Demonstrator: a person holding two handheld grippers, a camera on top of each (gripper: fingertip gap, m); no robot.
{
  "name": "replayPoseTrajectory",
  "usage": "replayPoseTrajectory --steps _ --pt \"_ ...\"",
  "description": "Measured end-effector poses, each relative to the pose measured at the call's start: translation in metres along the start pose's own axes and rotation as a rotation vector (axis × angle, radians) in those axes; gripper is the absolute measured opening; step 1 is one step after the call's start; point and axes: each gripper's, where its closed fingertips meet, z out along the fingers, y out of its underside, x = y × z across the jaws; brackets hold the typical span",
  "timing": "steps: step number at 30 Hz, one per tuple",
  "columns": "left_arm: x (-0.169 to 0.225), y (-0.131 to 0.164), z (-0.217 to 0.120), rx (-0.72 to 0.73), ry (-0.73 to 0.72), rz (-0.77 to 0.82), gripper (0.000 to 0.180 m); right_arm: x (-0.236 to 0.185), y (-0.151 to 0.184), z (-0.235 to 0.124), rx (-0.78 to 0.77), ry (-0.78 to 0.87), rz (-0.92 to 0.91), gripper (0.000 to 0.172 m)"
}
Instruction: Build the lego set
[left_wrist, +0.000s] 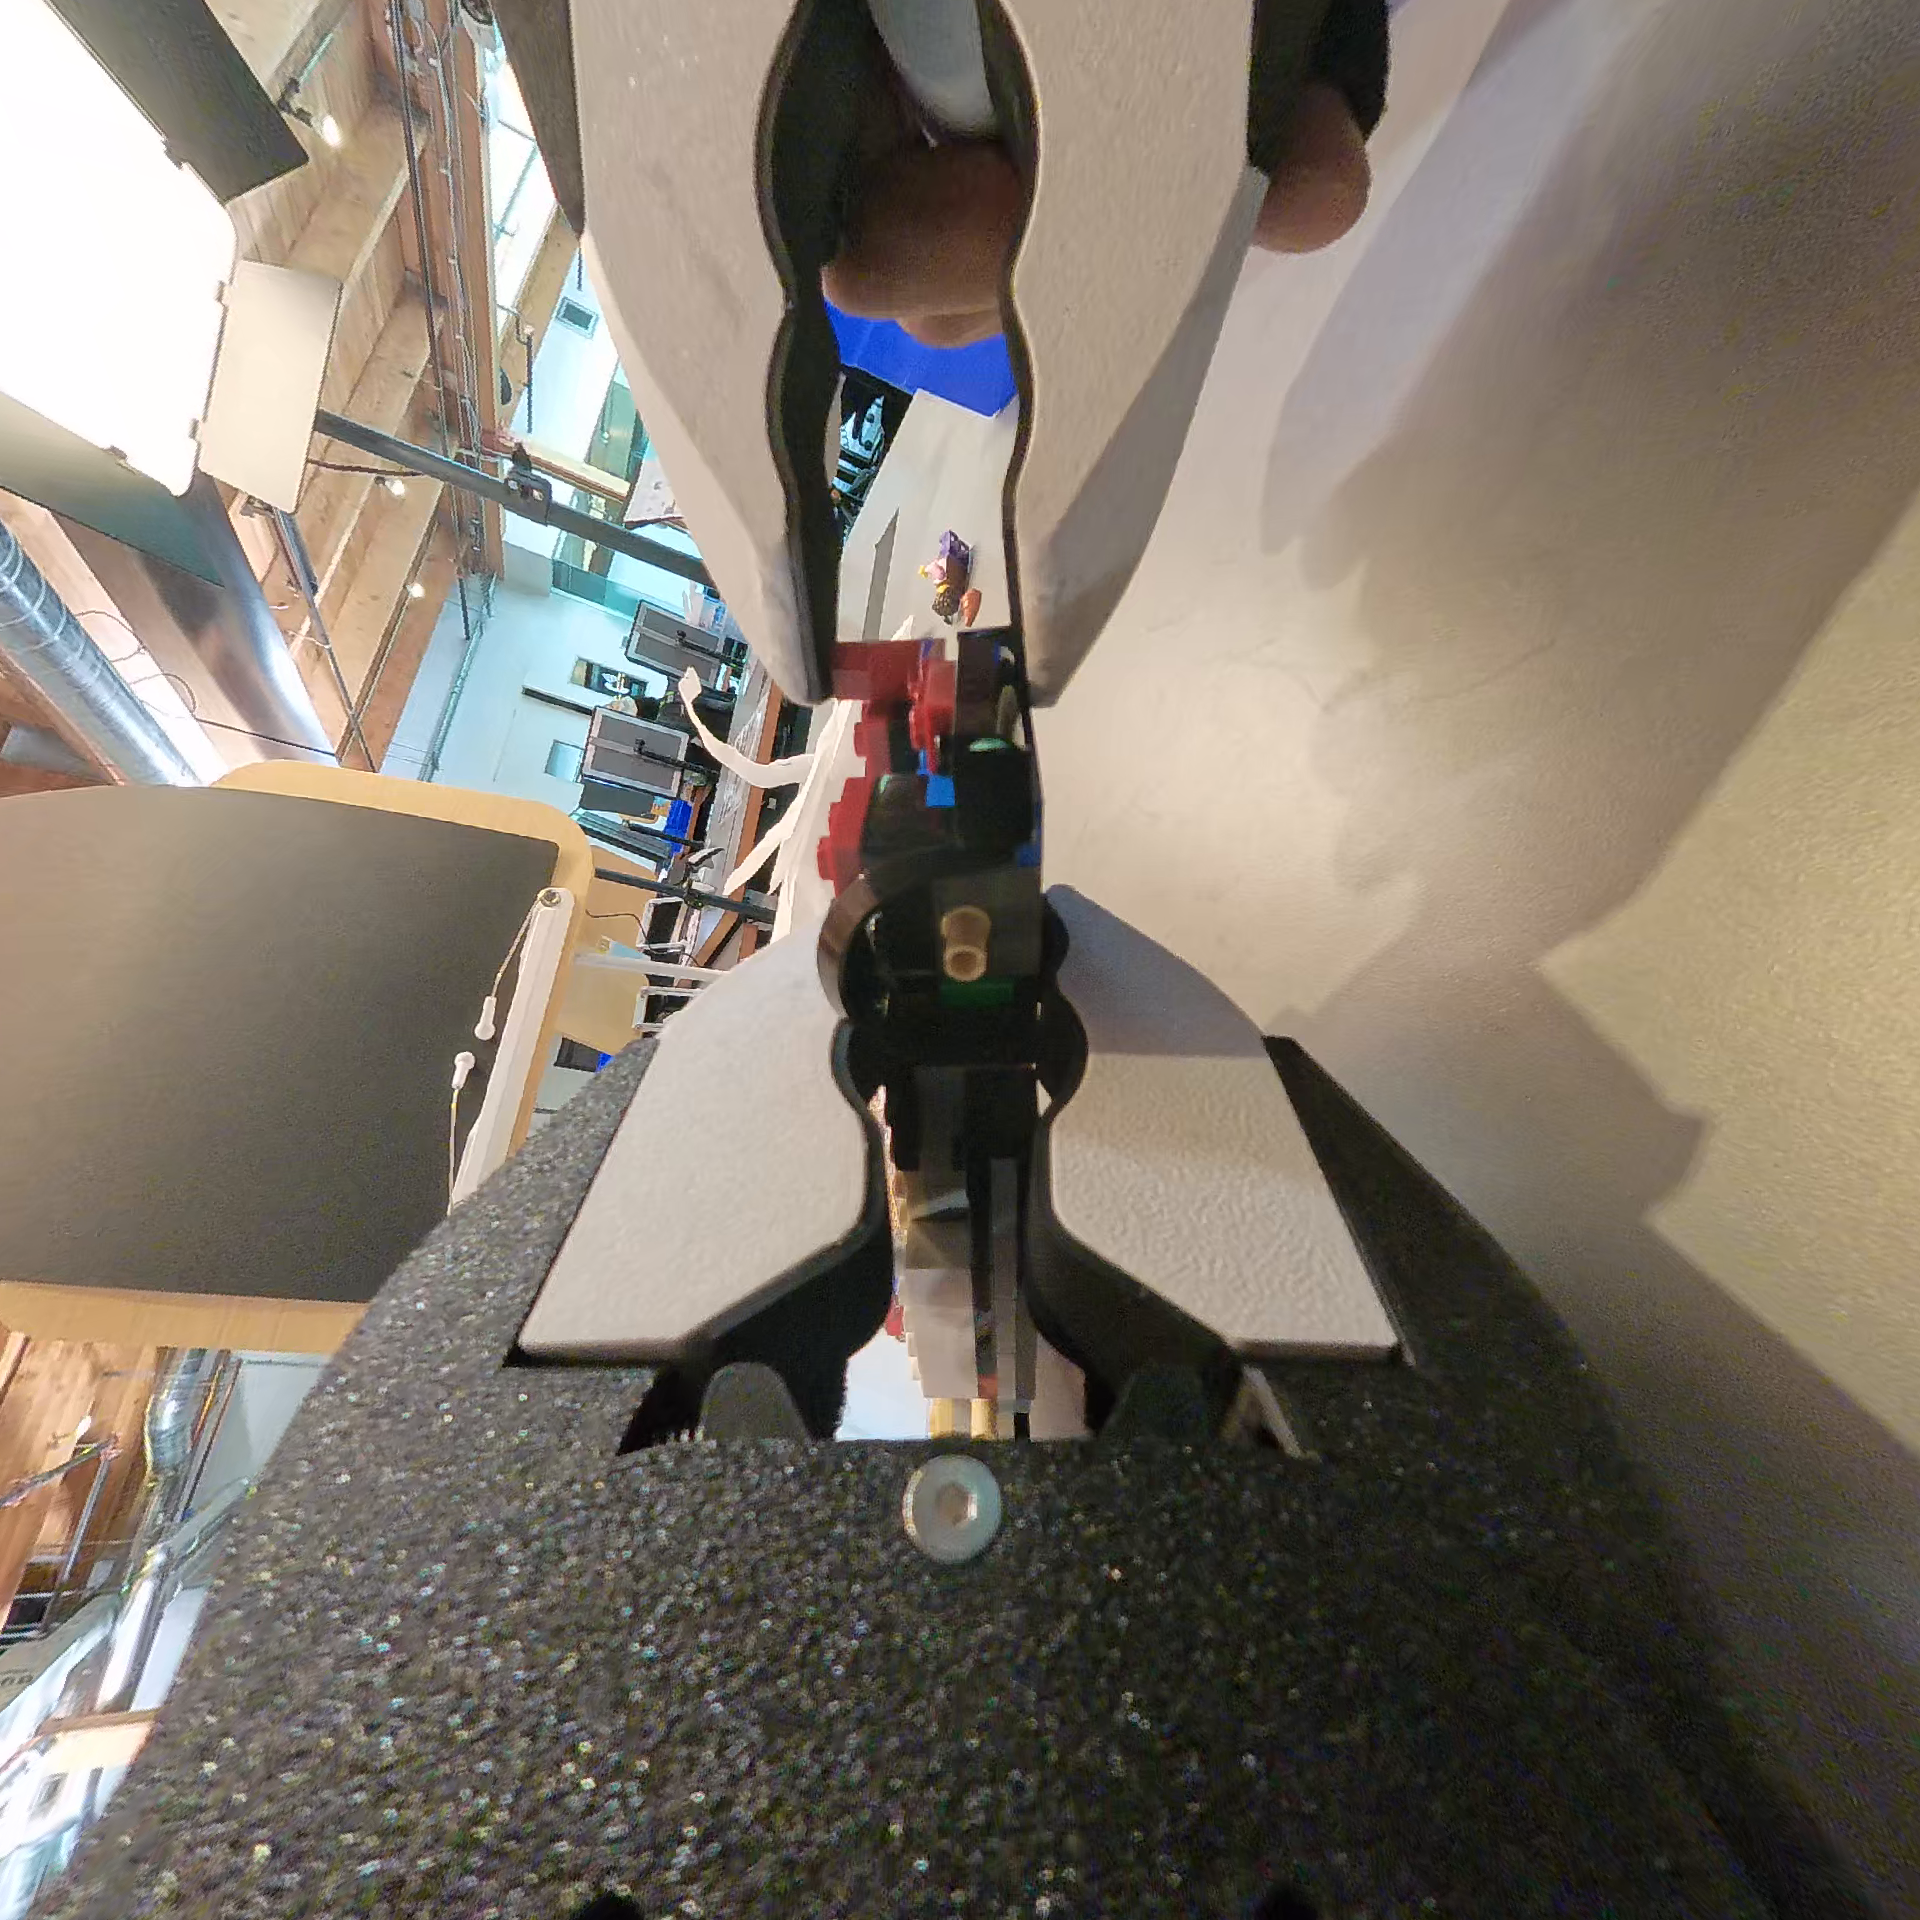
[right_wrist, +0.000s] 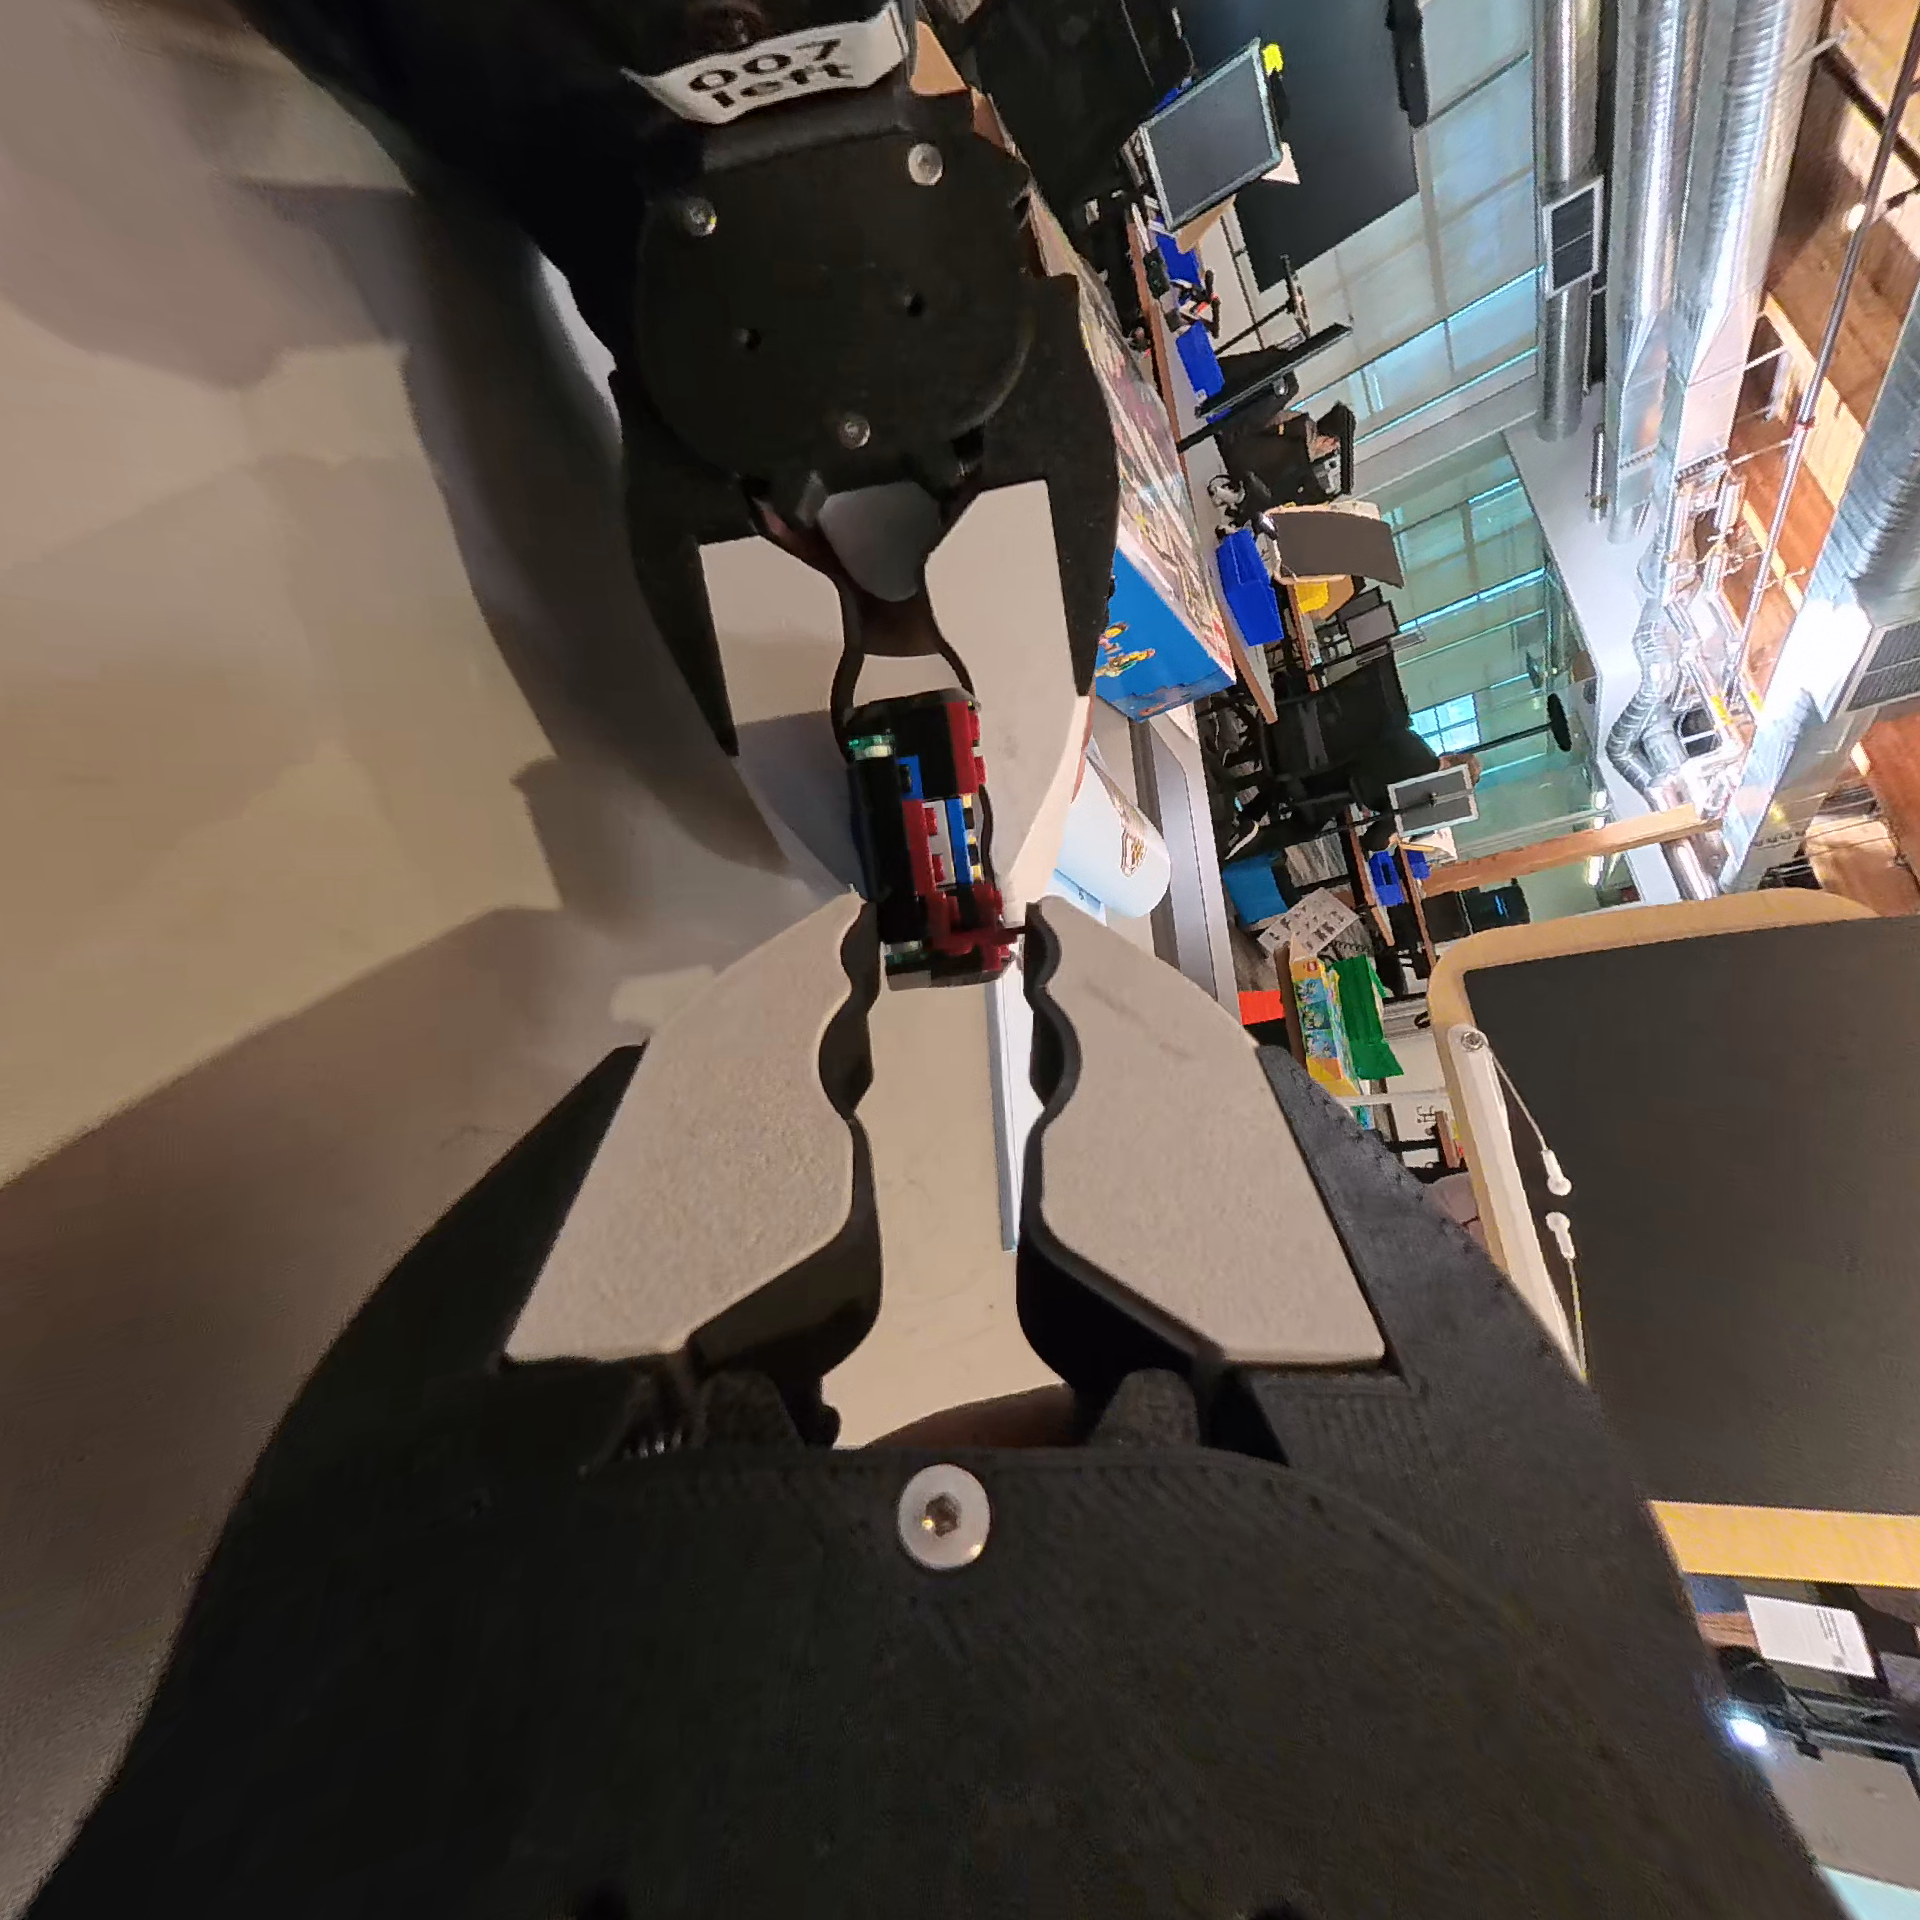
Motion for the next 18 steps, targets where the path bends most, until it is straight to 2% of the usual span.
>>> replayPoseTrajectory --steps 18 --pt "-0.0004 -0.0011 -0.0001 0.005 0.003 -0.005 0.025 -0.0009 -0.0002 -0.0001 -0.008 -0.015 -0.019 0.024"
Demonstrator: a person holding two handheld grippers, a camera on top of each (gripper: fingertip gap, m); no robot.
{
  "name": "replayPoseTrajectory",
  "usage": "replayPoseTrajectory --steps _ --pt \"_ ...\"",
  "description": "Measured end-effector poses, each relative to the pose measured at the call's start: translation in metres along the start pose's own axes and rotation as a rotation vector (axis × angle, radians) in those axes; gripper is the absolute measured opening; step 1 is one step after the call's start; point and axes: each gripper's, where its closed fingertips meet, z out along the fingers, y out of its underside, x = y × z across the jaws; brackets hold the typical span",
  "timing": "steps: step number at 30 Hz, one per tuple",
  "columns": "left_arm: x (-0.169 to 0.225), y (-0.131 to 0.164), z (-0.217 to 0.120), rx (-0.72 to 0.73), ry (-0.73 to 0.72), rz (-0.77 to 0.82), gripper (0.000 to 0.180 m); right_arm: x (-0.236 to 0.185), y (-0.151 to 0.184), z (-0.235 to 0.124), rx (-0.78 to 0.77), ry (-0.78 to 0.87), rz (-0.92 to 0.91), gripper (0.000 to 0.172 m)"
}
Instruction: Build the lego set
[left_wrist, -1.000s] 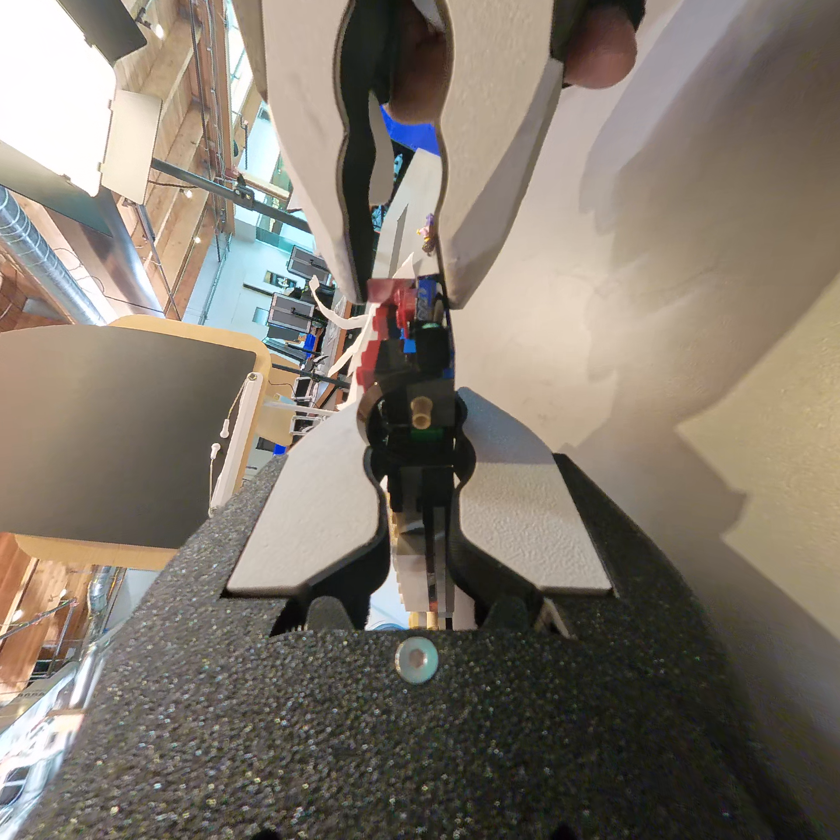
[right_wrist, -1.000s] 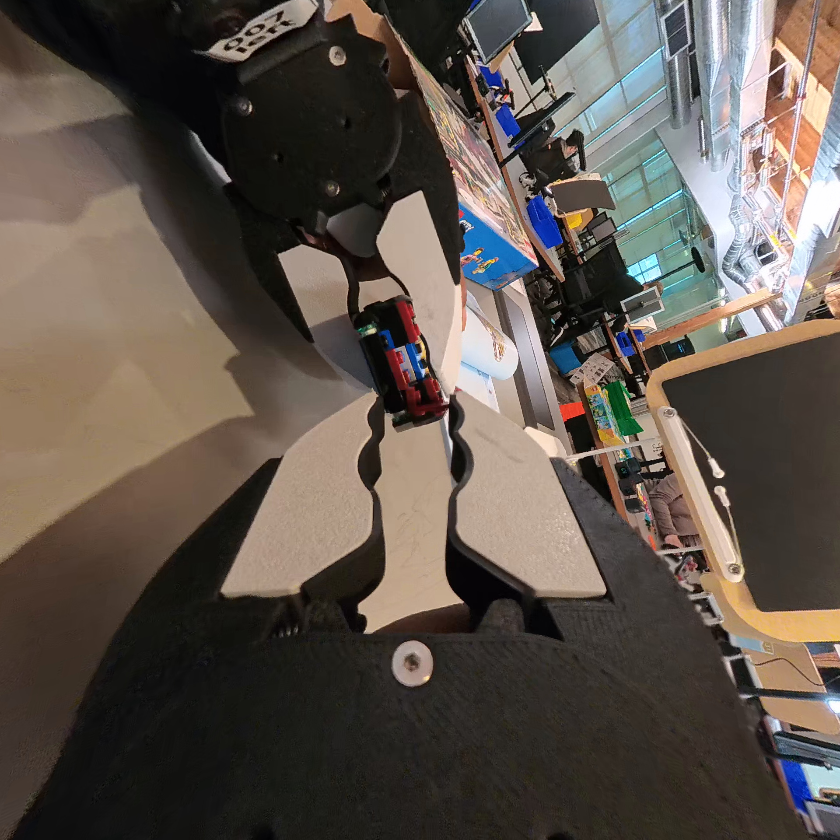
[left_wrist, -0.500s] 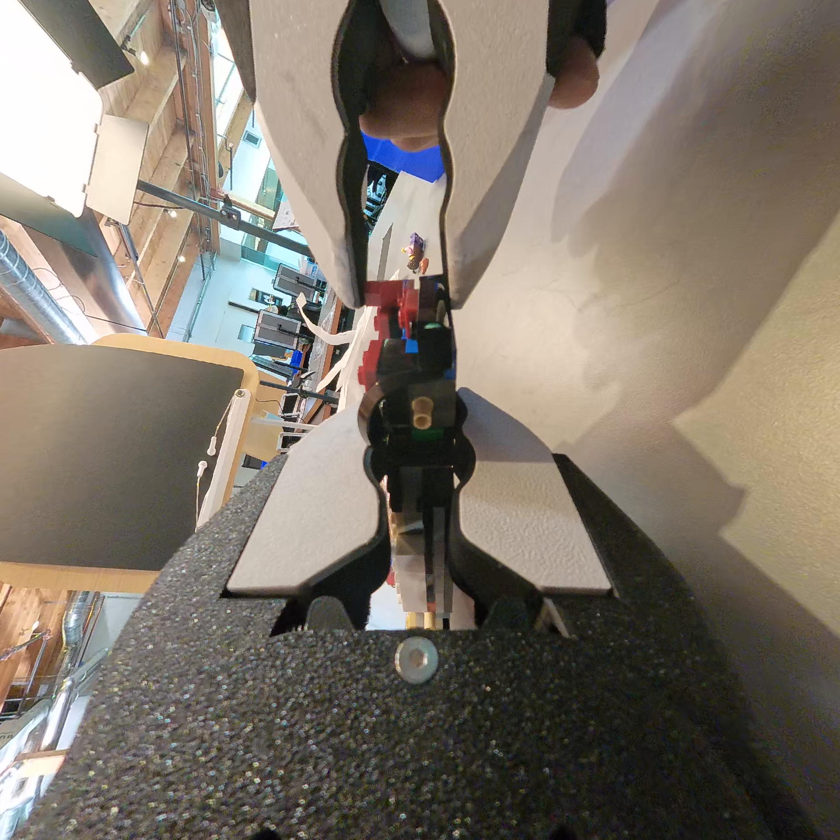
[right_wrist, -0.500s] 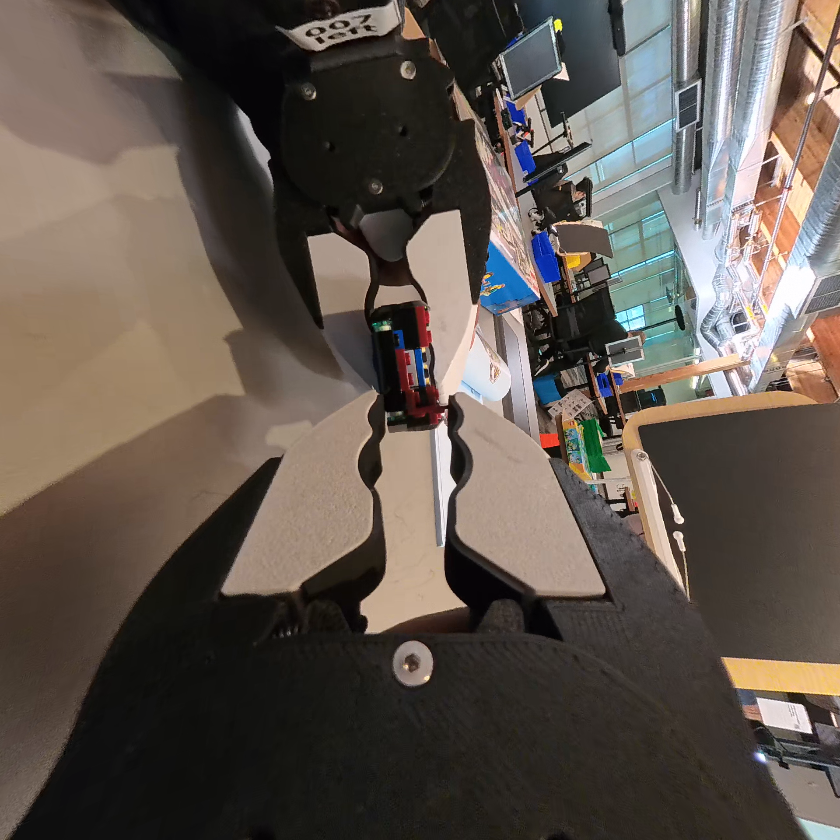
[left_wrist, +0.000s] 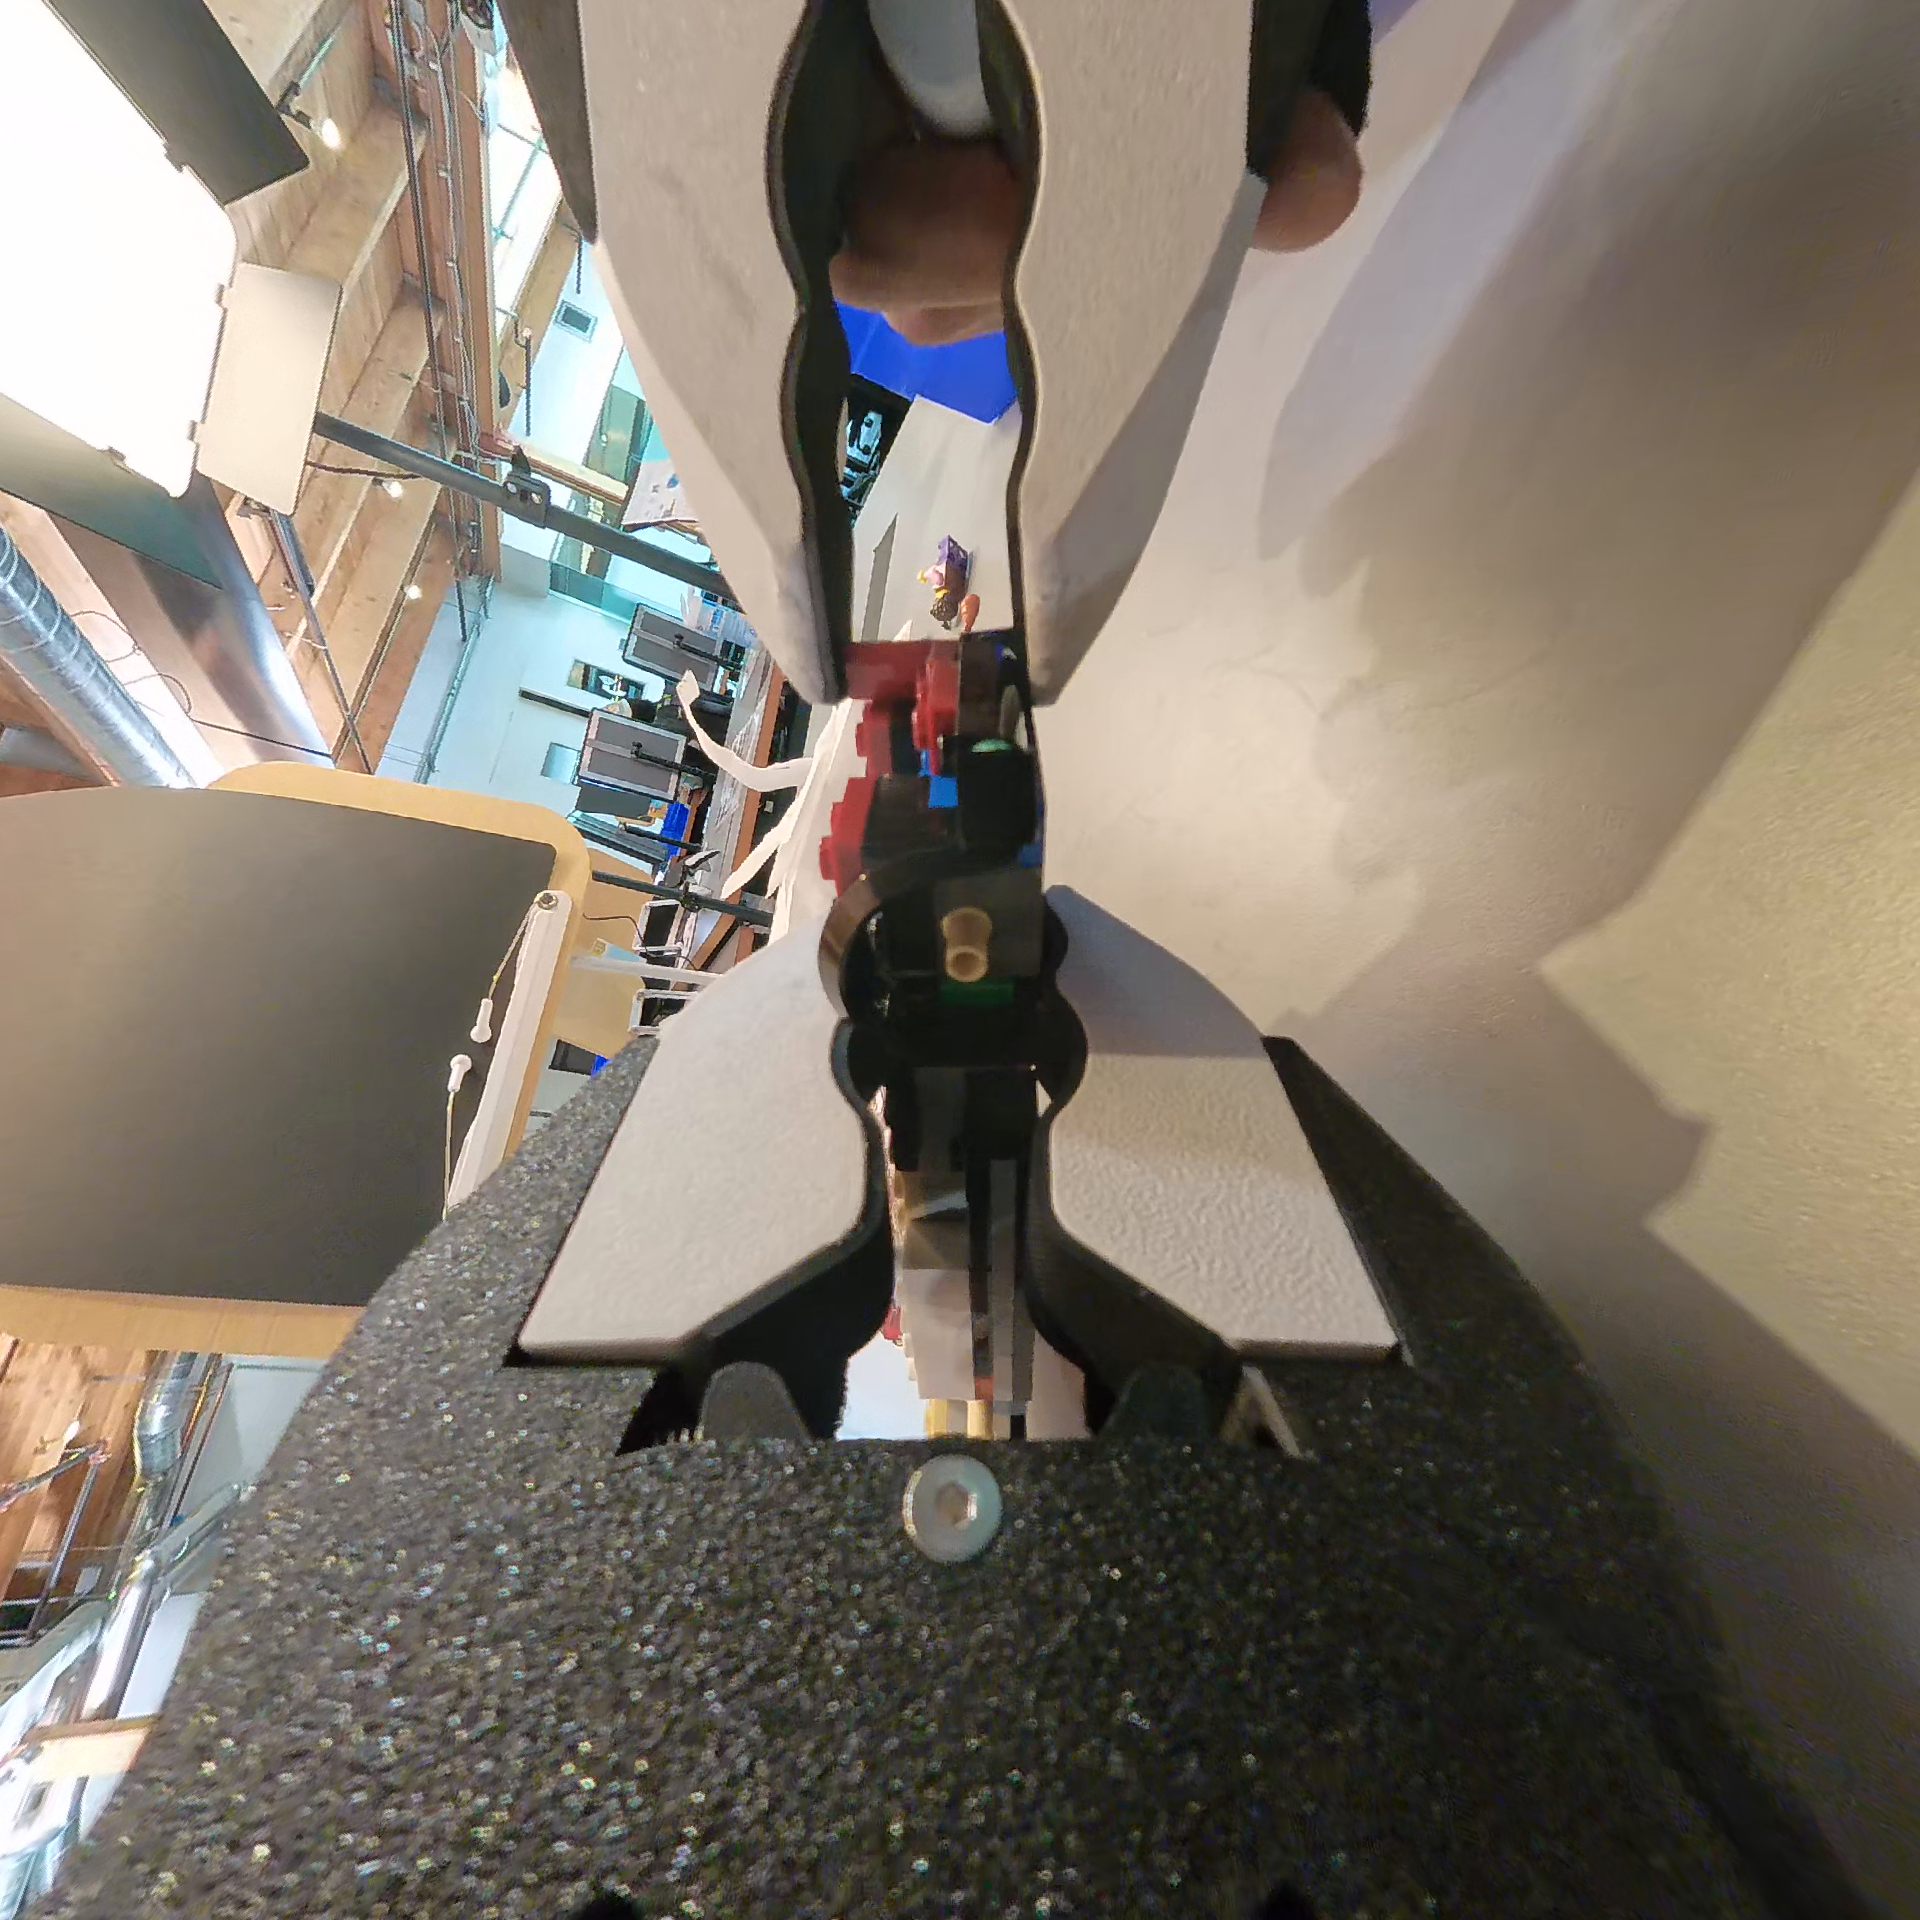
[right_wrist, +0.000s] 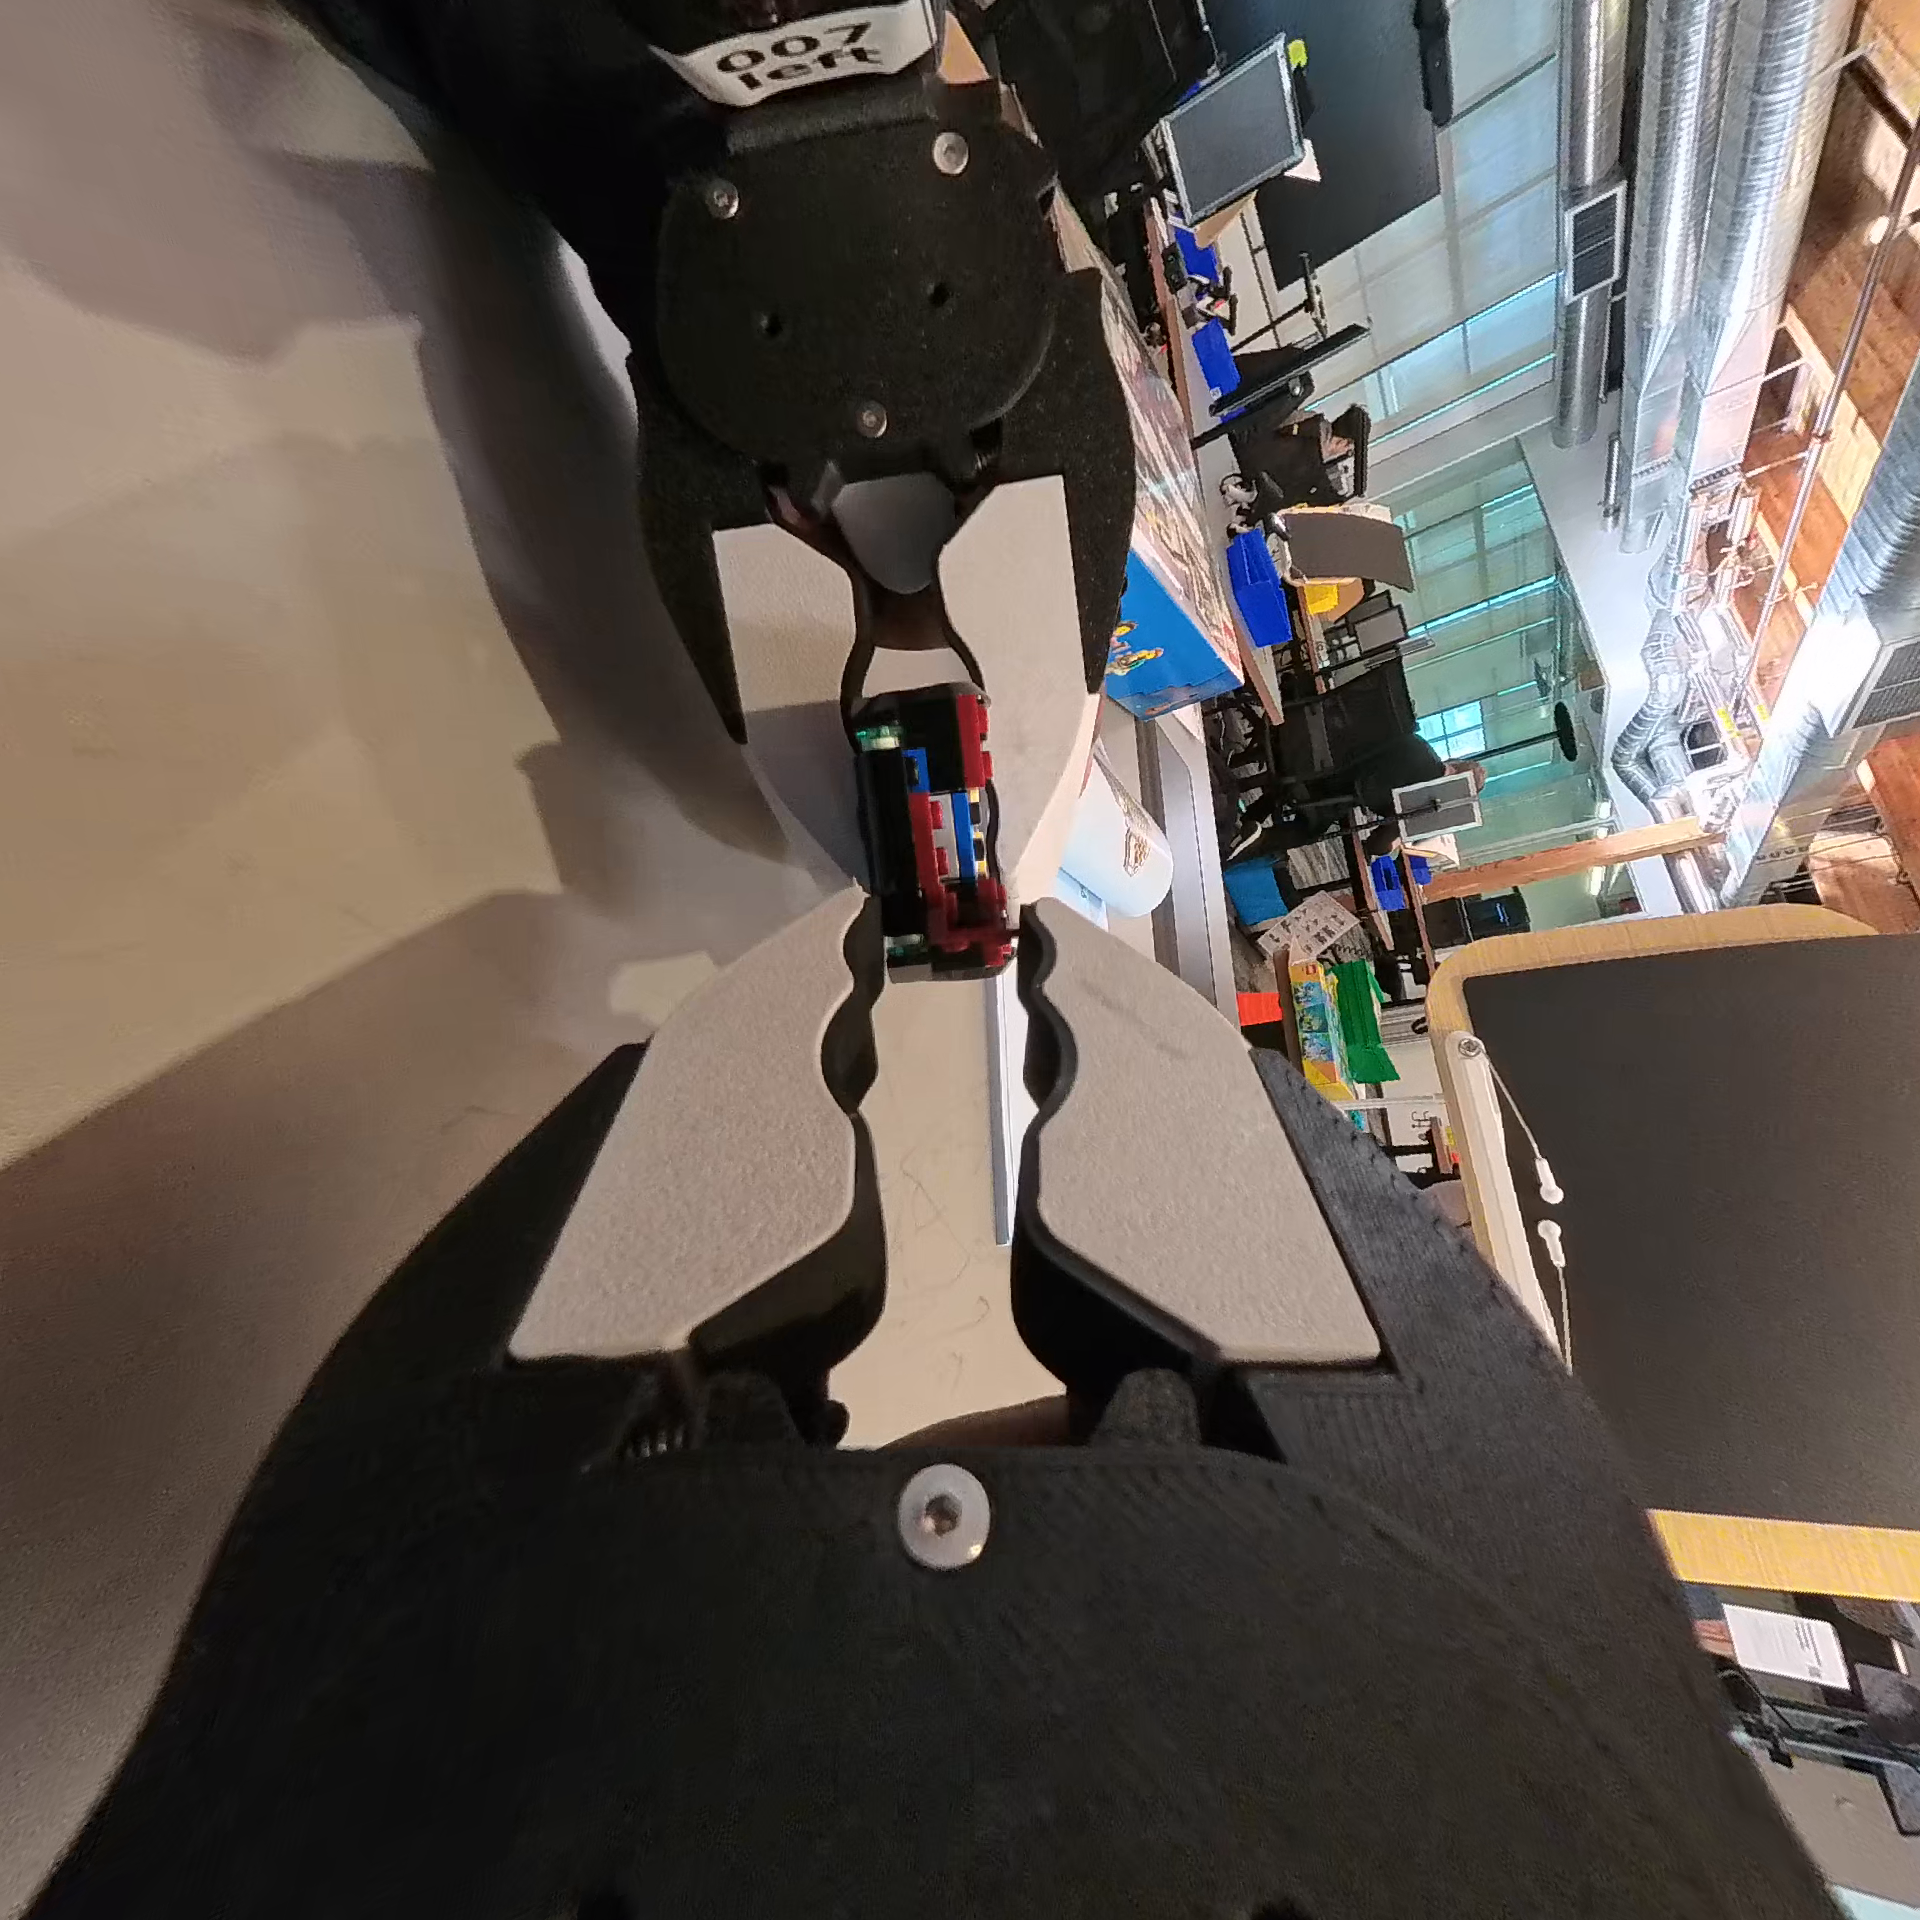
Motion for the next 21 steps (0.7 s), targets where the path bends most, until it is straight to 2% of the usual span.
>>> replayPoseTrajectory --steps 16,21 --pt "0.0021 0.0019 0.0010 -0.006 0.015 0.001 0.025 -0.0023 0.0011 0.0014 -0.007 -0.014 -0.037 0.024" --pt "0.0007 0.0032 0.0016 -0.013 0.005 -0.001 0.025 -0.0005 0.0026 0.0021 -0.020 -0.006 0.003 0.024"
